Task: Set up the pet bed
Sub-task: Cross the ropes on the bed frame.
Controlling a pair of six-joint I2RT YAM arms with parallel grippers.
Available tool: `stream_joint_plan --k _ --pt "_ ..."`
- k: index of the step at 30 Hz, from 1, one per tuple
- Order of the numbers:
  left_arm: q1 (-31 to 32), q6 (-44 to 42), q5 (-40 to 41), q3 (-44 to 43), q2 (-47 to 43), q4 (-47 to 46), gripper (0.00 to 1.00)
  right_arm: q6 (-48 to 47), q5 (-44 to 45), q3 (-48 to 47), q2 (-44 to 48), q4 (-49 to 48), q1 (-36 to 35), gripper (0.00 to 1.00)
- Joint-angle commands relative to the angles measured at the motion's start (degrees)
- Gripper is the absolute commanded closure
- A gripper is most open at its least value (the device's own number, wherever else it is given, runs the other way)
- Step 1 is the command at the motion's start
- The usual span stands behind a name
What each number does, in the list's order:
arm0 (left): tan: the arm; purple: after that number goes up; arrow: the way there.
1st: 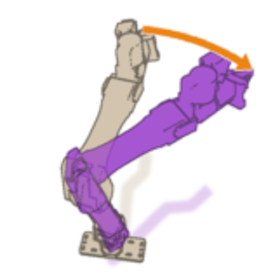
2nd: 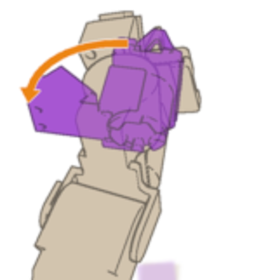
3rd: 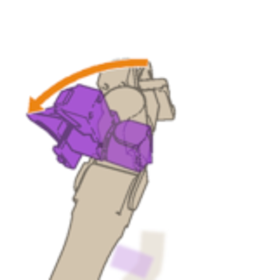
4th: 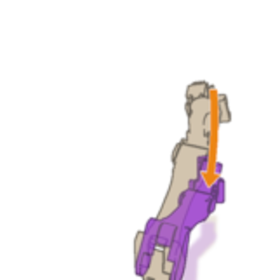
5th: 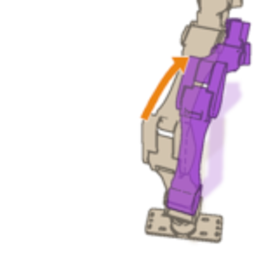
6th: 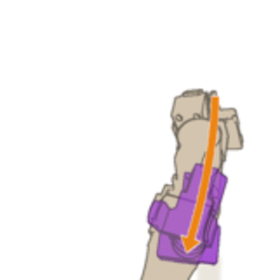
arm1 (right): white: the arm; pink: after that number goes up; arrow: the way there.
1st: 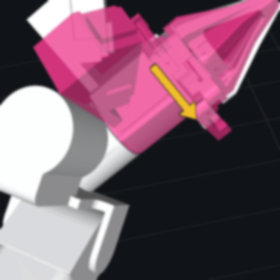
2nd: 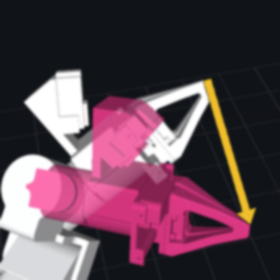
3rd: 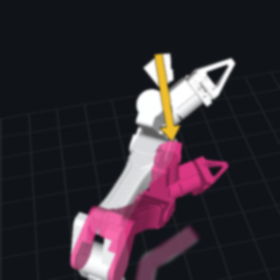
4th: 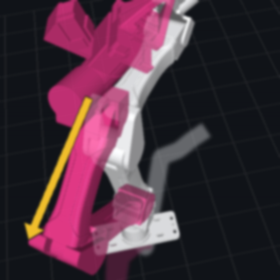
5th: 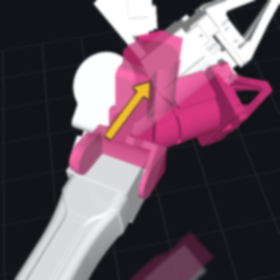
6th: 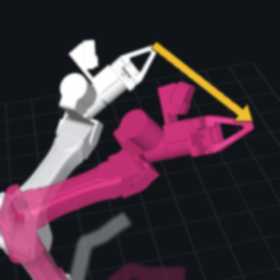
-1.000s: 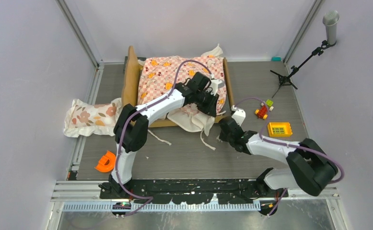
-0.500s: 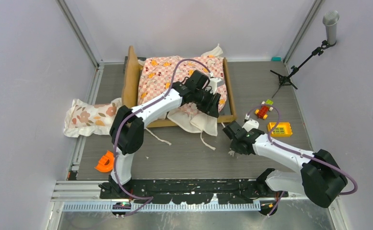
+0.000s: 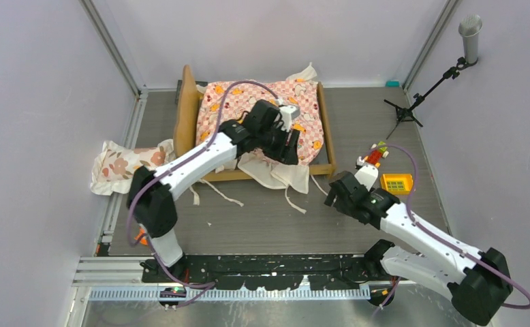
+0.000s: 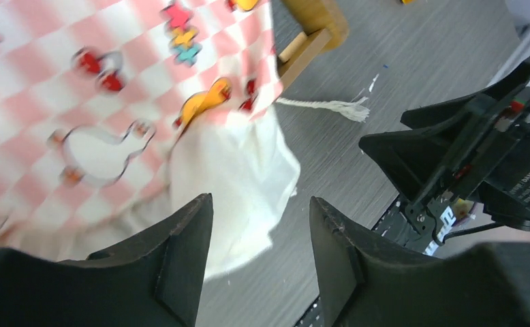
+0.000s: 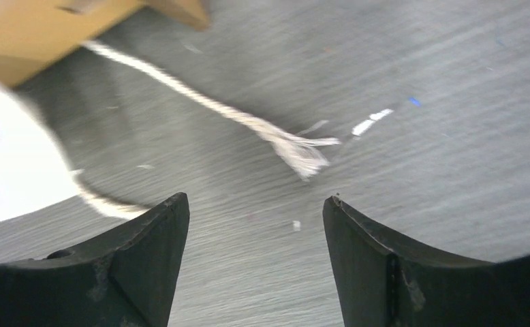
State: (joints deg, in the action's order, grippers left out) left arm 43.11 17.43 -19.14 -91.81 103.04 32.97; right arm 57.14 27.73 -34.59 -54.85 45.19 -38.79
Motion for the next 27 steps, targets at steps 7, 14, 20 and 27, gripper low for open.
stream_joint_plan --k 7,14,20,27 --pt "-15.0 12.5 3.4 18.5 -23.5 -4.2 0.39 -8.8 -3.4 -1.4 -7.5 -27.5 -9.8 0.27" --pt "-18.1 7.8 4.2 24.6 -33.9 -4.6 0.39 -9.8 1.4 -1.3 -21.8 -48.9 -10.8 0.32" --pt "-18.2 6.7 4.1 25.5 -35.6 -4.1 0.39 -9.6 6.4 -3.0 -30.2 -56.7 -10.7 0.3" --pt "-18.2 7.6 2.9 26.1 -35.4 -4.5 0.39 -10.2 11.1 -2.7 -36.2 -65.2 -10.6 0.38"
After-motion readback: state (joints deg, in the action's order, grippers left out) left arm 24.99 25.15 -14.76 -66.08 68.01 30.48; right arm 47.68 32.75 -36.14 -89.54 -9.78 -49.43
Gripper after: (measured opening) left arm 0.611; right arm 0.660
